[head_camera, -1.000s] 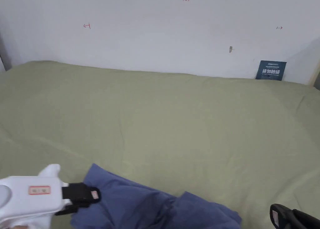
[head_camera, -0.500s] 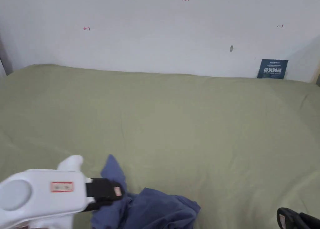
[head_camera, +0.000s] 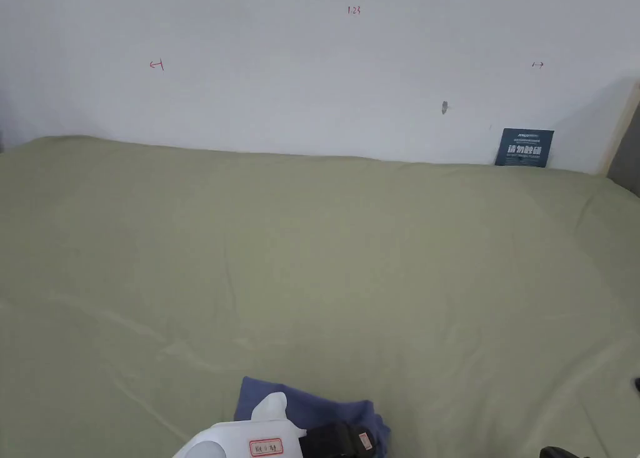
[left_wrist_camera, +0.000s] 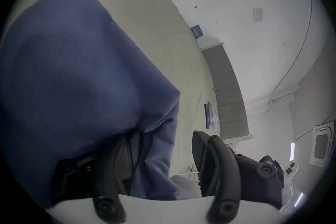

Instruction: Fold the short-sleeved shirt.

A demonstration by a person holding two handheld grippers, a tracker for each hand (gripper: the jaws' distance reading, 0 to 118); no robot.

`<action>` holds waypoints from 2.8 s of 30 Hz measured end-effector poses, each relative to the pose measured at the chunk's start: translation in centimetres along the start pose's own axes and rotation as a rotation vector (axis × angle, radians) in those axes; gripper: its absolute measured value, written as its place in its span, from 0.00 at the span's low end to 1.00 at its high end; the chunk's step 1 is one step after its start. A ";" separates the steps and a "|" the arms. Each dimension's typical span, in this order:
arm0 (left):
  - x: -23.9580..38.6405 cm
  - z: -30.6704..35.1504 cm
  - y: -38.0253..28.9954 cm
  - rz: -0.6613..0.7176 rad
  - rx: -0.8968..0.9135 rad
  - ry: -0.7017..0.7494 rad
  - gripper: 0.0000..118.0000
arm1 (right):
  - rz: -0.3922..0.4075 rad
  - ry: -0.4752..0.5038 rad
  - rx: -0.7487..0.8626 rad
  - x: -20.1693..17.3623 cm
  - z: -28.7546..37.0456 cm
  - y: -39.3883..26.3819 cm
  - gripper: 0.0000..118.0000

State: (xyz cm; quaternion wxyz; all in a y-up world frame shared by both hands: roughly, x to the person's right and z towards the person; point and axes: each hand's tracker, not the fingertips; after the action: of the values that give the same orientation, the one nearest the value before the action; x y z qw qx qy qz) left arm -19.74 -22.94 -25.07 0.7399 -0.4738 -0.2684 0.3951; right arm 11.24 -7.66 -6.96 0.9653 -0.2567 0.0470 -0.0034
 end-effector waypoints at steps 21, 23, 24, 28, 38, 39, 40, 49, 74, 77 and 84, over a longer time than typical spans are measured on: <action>-3.0 -5.1 -6.5 -0.134 -0.026 -0.114 0.00 | 0.021 0.059 0.017 -1.7 0.6 0.3 0.00; -3.1 -4.1 -6.1 -0.052 0.008 -0.135 0.00 | 0.027 0.054 0.025 -1.6 1.0 0.6 0.00; -3.4 -3.6 -5.2 -0.014 -0.022 -0.164 0.00 | 0.027 0.054 0.031 -1.6 1.1 0.7 0.00; 0.5 0.8 -3.0 -0.171 -0.012 -0.109 0.00 | 0.011 0.149 0.022 -2.0 -1.4 1.5 0.00; -2.4 18.8 4.8 -0.277 0.168 0.057 0.24 | -0.323 0.838 -0.383 -5.6 -22.1 -2.0 0.00; -3.7 19.4 4.9 -0.215 0.165 0.072 0.39 | -0.346 0.881 -0.447 -5.9 -24.0 -3.0 0.00; -5.0 19.5 5.1 -0.177 0.150 0.074 0.61 | -0.386 0.866 -0.512 -6.0 -25.7 -4.2 0.00; -8.6 13.5 5.9 -0.075 -0.024 0.014 0.92 | -0.504 0.829 -0.509 -1.0 -26.7 -7.7 0.00; -11.0 14.6 9.3 -0.002 -0.034 0.022 0.23 | -0.400 0.731 -0.310 -1.5 -22.3 -4.7 0.00; -13.4 21.8 13.3 -0.016 0.048 0.113 0.23 | -0.379 0.722 -0.286 -1.7 -21.9 -3.8 0.00; -17.5 36.7 21.5 -0.054 0.008 0.481 0.23 | -0.250 0.671 -0.359 -3.1 -20.7 -2.9 0.00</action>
State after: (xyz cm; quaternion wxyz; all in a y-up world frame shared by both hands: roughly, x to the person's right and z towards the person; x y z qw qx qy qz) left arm -64.67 -14.50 -30.18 0.7947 -0.5440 -0.0954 0.2519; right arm 6.33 -20.31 -23.18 0.8283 -0.4096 0.3281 -0.1964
